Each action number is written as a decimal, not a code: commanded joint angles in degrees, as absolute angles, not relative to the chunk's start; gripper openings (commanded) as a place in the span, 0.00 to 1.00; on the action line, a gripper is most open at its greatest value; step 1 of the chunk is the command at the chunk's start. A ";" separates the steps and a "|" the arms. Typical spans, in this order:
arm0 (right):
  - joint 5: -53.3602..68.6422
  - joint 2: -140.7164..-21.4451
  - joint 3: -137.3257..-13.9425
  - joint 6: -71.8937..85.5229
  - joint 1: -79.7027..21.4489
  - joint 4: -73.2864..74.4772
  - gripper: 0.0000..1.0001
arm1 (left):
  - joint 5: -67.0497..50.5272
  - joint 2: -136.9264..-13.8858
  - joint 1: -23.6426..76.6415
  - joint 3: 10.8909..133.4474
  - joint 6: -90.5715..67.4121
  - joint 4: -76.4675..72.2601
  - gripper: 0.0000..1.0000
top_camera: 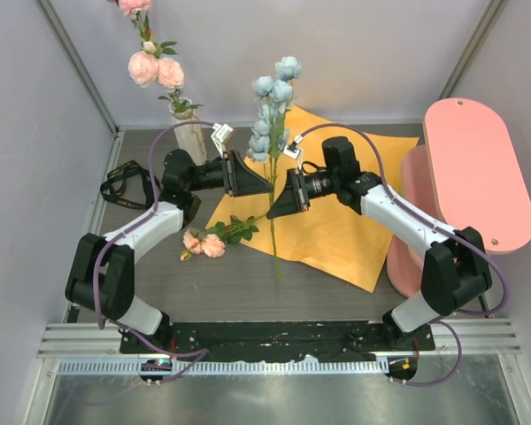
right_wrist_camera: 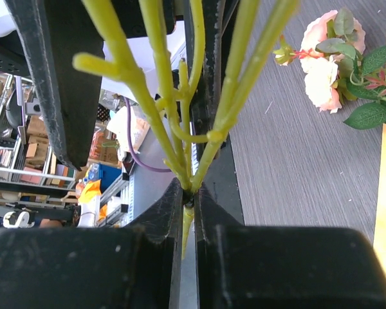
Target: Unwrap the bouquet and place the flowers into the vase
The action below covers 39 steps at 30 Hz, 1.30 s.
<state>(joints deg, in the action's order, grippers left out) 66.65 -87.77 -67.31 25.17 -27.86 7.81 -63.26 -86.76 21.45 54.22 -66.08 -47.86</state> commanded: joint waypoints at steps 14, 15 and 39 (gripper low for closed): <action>64.34 -86.05 -72.33 20.39 -29.79 11.25 0.01 | -64.95 -89.38 22.06 57.13 -68.64 -50.63 0.62; 64.16 -85.96 -72.42 20.30 -29.79 11.51 0.01 | -64.69 -89.38 21.97 57.22 -68.47 -50.10 0.63; 30.39 -81.31 -74.97 7.47 -30.94 29.62 0.55 | -43.93 -71.83 21.27 59.50 -26.97 -8.35 0.00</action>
<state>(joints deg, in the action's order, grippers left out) 50.02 -86.89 -73.58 11.40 -30.70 25.04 -58.52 -82.35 21.56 55.22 -52.18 -32.38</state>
